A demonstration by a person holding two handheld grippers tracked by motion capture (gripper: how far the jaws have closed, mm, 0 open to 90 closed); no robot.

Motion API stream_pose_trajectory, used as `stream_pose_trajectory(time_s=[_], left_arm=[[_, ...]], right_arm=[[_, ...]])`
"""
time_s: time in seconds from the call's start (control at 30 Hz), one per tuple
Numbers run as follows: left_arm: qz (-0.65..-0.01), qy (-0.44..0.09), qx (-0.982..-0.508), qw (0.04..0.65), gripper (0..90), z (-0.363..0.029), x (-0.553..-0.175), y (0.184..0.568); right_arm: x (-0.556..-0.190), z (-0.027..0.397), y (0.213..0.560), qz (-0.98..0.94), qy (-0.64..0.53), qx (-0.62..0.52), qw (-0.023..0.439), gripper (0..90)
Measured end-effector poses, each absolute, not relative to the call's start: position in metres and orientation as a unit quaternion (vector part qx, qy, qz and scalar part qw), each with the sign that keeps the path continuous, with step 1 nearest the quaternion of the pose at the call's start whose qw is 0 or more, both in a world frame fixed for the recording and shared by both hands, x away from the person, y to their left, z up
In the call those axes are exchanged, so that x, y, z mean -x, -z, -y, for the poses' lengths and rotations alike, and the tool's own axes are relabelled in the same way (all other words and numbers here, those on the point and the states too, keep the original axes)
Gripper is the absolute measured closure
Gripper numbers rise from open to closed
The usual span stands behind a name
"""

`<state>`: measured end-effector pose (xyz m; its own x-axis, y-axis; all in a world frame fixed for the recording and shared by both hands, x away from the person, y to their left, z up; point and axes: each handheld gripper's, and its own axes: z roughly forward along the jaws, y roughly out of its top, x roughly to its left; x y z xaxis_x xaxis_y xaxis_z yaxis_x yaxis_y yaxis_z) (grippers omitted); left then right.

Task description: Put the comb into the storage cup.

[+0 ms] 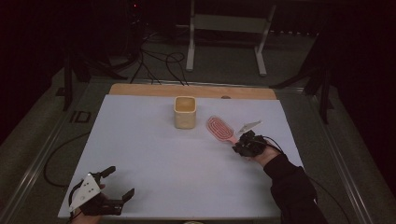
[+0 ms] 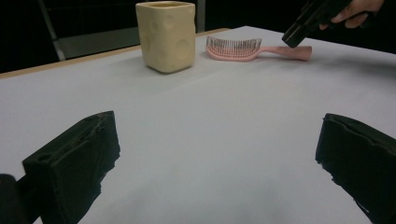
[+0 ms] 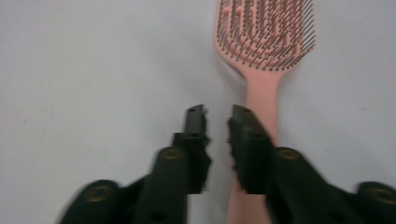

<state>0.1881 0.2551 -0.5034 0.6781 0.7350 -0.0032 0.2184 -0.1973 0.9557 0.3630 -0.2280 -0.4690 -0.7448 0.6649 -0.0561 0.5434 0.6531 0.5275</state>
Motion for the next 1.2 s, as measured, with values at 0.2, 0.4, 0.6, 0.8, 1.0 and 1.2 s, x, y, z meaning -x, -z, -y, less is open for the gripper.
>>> stream_pose_trajectory(time_s=[0.2,0.4,0.6,0.8,1.0,1.2], left_arm=[[-0.324,-0.237,-0.736,0.545,0.4,-0.255,-0.188,0.503],[-0.323,-0.238,-0.737,0.544,0.4,-0.255,-0.188,0.503],[-0.323,-0.238,-0.738,0.542,0.4,-0.255,-0.188,0.504],[-0.324,-0.237,-0.738,0.543,0.4,-0.255,-0.188,0.504],[-0.325,-0.236,-0.738,0.543,0.4,-0.255,-0.188,0.504],[-0.324,-0.235,-0.737,0.544,0.4,-0.255,-0.189,0.504]], right_arm=[[-0.366,0.229,0.461,-0.904,-0.241,-0.334,0.110,53.6],[-0.371,0.230,0.459,-0.904,-0.235,-0.343,0.103,31.1],[-0.375,0.230,0.458,-0.904,-0.224,-0.350,0.101,12.9],[-0.382,0.230,0.454,-0.907,-0.216,-0.351,0.084,7.9],[-0.389,0.230,0.450,-0.908,-0.198,-0.359,0.087,8.0],[-0.397,0.229,0.447,-0.907,-0.185,-0.367,0.091,8.0]])
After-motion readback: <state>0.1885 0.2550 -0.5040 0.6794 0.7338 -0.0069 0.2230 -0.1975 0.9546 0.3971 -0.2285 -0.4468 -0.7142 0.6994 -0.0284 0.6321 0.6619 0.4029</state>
